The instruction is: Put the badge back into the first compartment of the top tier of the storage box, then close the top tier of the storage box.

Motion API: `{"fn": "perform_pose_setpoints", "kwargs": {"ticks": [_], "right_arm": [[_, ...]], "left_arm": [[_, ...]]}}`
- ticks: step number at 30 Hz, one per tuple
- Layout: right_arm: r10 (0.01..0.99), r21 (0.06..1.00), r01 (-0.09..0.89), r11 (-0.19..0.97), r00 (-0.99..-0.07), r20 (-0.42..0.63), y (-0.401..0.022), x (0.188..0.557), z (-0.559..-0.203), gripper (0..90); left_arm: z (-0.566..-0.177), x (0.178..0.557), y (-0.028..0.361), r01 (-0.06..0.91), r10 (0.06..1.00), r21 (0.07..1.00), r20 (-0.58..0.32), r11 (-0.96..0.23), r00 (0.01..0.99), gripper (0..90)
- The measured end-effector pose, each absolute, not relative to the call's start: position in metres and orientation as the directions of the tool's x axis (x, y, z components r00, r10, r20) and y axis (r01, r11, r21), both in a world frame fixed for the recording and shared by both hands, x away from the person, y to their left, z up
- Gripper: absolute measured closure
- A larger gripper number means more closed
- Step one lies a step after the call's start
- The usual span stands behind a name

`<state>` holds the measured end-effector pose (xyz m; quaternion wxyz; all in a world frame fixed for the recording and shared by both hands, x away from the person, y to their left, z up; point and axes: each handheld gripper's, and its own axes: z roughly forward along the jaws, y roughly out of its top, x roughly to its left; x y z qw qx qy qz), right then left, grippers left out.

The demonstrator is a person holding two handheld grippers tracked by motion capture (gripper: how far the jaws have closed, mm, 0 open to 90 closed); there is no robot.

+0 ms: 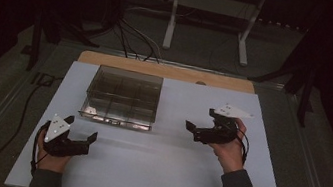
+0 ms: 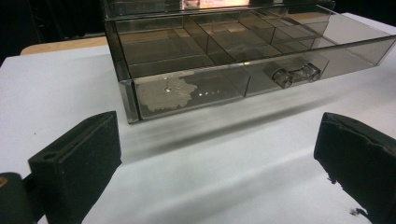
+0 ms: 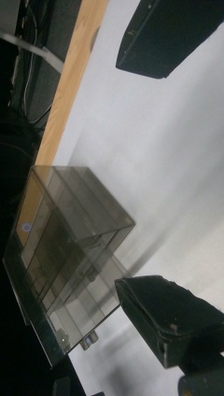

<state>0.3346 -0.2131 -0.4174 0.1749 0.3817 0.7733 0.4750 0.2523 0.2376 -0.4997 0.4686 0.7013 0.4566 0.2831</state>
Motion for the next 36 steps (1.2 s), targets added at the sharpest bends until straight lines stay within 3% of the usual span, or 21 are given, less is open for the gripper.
{"fn": "perform_pose_setpoints", "kwargs": {"ticks": [36], "right_arm": [[0.832, 0.905, 0.389, 0.175, -0.549, 0.075, -0.287, 0.28, -0.459, 0.0]], "left_arm": [[-0.499, 0.252, 0.239, 0.373, 0.909, 0.918, -0.04, -0.13, 0.416, 1.8]]}}
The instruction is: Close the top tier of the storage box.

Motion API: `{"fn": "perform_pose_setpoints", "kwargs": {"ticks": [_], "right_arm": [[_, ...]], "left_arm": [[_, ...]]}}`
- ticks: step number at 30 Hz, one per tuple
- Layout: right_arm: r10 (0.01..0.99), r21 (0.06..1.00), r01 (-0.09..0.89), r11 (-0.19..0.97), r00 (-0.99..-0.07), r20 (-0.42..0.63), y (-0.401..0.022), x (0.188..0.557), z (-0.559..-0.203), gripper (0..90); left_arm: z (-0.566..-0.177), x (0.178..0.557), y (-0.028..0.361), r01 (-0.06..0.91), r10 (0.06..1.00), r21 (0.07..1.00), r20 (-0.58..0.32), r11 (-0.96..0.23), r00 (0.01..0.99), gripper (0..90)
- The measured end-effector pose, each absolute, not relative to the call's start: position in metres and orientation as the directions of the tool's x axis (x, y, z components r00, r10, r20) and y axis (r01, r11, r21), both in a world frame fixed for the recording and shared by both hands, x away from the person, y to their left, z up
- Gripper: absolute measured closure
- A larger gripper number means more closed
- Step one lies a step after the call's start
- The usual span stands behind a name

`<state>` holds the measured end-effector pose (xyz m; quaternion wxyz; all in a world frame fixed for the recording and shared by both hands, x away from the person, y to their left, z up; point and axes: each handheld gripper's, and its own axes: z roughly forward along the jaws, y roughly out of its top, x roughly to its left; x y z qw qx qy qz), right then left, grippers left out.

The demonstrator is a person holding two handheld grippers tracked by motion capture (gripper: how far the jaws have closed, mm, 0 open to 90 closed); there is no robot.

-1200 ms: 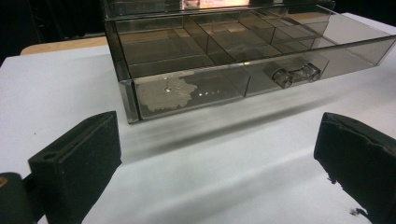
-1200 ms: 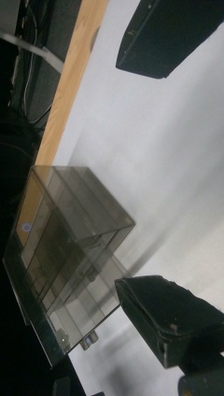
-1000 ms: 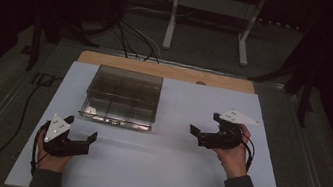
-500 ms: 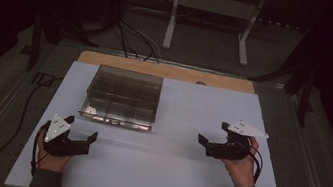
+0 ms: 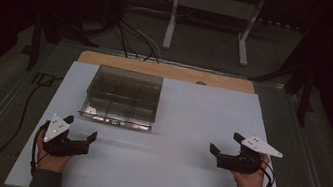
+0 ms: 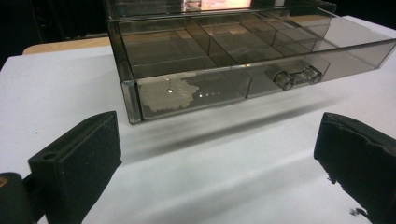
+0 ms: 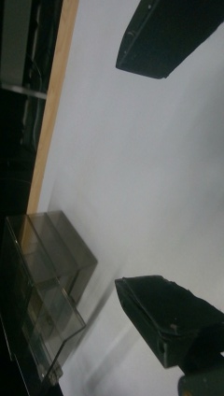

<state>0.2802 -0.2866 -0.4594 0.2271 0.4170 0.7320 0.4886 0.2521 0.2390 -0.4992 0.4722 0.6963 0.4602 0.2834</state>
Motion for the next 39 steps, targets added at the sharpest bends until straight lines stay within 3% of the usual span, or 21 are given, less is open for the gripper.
{"fn": "perform_pose_setpoints", "kwargs": {"ticks": [8, 39], "right_arm": [[0.846, 0.905, 0.389, 0.173, -0.53, 0.066, -0.295, 0.267, -0.479, 0.0], [0.855, 0.93, 0.342, 0.135, -0.515, 0.066, -0.3, 0.253, -0.486, 0.0]], "left_arm": [[-0.497, 0.252, 0.239, 0.375, 0.908, 0.919, -0.049, -0.122, 0.415, 1.8], [-0.47, 0.249, 0.224, 0.368, 0.912, 0.921, -0.034, -0.13, 0.408, 1.8]]}}
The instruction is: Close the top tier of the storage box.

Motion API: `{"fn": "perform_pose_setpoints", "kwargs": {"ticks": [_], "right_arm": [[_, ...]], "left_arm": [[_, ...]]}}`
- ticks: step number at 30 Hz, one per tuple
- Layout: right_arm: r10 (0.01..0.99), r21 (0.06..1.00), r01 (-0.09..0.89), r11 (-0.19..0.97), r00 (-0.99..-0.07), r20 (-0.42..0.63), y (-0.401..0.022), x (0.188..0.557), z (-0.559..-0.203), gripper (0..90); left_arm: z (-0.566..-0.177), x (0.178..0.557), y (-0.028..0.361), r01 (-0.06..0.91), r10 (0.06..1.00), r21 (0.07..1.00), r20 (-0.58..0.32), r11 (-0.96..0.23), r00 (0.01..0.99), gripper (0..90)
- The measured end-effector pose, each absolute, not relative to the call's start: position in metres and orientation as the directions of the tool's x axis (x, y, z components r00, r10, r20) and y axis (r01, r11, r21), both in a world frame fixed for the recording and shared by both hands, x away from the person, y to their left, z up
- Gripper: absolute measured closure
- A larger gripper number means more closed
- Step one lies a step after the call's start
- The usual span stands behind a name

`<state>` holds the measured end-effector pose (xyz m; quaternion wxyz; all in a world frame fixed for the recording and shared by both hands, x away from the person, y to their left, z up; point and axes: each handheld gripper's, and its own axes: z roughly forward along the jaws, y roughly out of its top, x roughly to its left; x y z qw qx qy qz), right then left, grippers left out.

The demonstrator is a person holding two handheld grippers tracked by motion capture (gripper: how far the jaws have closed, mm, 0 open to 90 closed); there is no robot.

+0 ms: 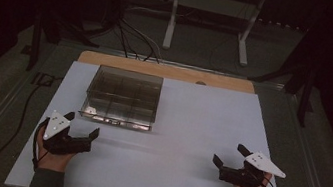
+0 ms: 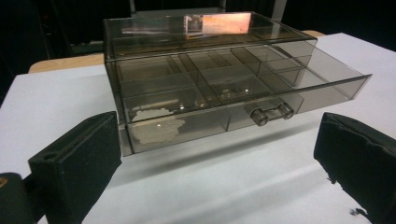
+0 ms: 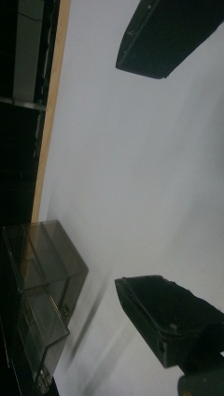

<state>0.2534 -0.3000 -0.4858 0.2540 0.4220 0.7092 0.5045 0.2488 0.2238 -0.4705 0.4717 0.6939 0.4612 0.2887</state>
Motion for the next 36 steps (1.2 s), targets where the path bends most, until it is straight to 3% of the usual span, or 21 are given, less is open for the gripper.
{"fn": "perform_pose_setpoints", "kwargs": {"ticks": [3, 8, 15, 22, 36], "right_arm": [[0.857, 0.932, 0.34, 0.129, -0.511, 0.068, -0.301, 0.253, -0.486, 0.0], [0.859, 0.931, 0.344, 0.123, -0.506, 0.073, -0.302, 0.253, -0.486, 0.0], [0.86, 0.932, 0.344, 0.119, -0.504, 0.076, -0.304, 0.253, -0.486, 0.0], [0.86, 0.932, 0.343, 0.119, -0.505, 0.076, -0.304, 0.253, -0.487, 0.0], [0.859, 0.933, 0.34, 0.12, -0.507, 0.074, -0.304, 0.253, -0.486, 0.0]], "left_arm": [[-0.469, 0.252, 0.219, 0.391, 0.918, 0.909, -0.026, -0.142, 0.395, 2.8], [-0.467, 0.256, 0.214, 0.413, 0.925, 0.901, -0.036, -0.134, 0.378, 19.5], [-0.468, 0.262, 0.209, 0.42, 0.908, 0.898, -0.063, -0.13, 0.414, 62.2], [-0.469, 0.264, 0.201, 0.415, 0.907, 0.893, -0.019, -0.174, 0.42, 89.0], [-0.476, 0.265, 0.196, 0.43, 0.902, 0.881, -0.007, -0.198, 0.431, 90.0]]}}
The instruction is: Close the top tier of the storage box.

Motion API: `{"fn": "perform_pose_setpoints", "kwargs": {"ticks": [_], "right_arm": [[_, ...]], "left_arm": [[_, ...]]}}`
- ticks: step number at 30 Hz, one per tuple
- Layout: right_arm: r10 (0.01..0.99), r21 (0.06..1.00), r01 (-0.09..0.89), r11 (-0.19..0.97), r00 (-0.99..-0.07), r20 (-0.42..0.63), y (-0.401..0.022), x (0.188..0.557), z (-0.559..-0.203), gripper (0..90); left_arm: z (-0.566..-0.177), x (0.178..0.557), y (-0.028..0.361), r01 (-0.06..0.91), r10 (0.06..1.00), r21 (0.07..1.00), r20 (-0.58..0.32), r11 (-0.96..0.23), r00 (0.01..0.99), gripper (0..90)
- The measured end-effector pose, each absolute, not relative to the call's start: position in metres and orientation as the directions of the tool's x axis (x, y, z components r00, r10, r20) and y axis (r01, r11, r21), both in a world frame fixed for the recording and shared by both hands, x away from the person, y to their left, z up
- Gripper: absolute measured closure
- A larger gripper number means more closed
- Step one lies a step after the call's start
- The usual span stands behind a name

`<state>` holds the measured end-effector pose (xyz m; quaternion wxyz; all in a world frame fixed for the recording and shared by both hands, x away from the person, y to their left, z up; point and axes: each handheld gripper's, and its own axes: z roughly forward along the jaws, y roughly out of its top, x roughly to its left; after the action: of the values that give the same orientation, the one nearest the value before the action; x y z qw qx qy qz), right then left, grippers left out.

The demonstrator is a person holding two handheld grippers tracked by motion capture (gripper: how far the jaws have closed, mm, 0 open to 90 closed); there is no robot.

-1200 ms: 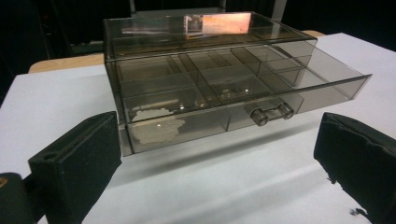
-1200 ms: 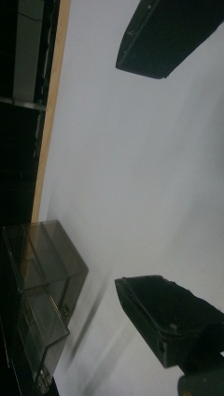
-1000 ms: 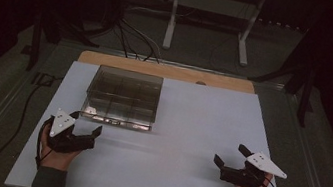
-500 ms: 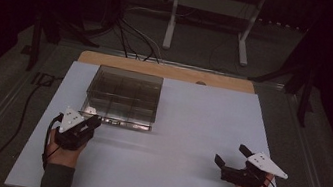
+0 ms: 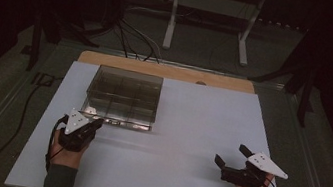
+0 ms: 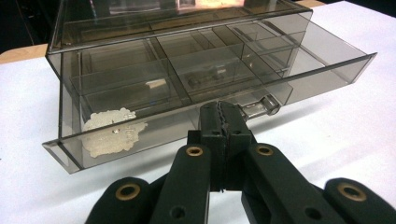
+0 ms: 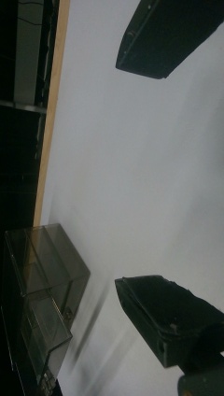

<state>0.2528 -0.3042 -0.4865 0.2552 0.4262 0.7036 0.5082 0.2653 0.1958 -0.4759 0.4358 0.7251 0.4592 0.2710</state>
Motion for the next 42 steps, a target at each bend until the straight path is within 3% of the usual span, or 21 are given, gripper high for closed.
{"fn": "perform_pose_setpoints", "kwargs": {"ticks": [42], "right_arm": [[0.86, 0.934, 0.339, 0.113, -0.505, 0.079, -0.306, 0.252, -0.486, 0.0]], "left_arm": [[-0.483, 0.278, 0.185, 0.453, 0.897, 0.861, 0.009, -0.232, 0.442, 90.0]]}}
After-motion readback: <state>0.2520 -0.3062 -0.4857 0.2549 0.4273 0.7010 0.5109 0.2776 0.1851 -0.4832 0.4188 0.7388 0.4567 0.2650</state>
